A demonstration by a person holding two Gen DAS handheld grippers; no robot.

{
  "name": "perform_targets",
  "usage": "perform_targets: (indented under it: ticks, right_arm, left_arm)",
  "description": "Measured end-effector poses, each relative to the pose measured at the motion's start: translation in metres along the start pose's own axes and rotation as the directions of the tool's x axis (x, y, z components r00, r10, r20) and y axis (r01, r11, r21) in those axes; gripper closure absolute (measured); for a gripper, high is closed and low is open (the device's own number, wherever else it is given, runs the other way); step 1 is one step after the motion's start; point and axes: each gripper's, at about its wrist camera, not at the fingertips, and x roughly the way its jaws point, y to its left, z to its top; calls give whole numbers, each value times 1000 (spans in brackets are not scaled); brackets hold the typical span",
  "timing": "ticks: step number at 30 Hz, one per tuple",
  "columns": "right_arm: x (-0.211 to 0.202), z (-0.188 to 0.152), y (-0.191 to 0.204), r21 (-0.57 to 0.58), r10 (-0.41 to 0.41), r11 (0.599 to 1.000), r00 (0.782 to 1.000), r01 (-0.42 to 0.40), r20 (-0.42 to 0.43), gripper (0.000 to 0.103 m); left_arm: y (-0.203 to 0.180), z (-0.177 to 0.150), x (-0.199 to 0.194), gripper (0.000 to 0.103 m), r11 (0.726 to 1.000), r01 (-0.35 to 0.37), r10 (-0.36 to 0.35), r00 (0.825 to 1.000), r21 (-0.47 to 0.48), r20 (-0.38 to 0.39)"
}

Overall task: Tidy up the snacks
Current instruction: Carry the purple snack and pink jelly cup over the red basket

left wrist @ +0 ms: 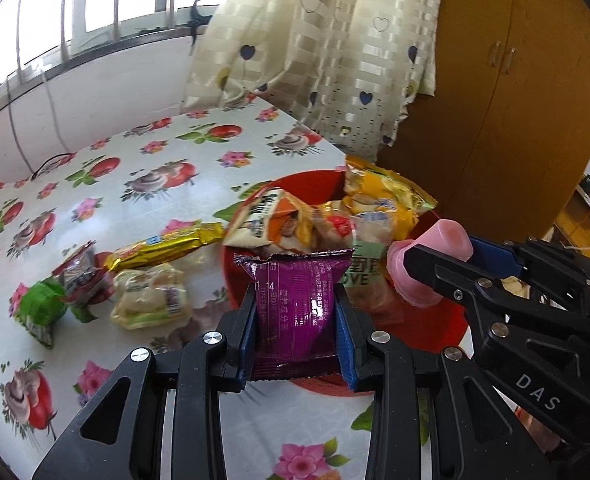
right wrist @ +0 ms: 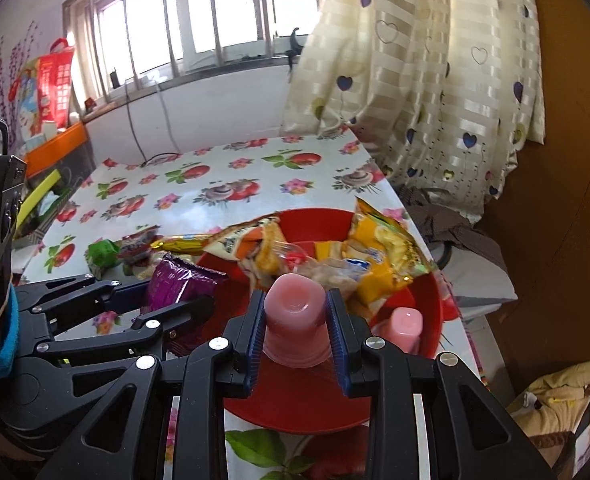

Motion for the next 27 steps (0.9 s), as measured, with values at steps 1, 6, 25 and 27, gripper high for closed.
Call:
perform_targets:
  ticks: [1,6,25,27]
  right_arm:
    - [1,-1,-2,4,-2,1000,1000,2,-2,77]
    - [6,-5,-12,19,-10,1000,1000,10,-21,77]
    - [36,-12,-27,40,-28,999,994,33,-103,76]
    - [38,-11,-28,39,-28,999,994,33,-108,76]
  left_arm:
    - [-2,1,2,68,1000,13,-13,1000,5,-4]
    - [-7,2,10,68,999,51,-51,999,8,-18]
    - [-8,10,47,67,997,77,-76,995,11,-59]
    - [-6,11,49,67,998,63,-63,996,8,-61]
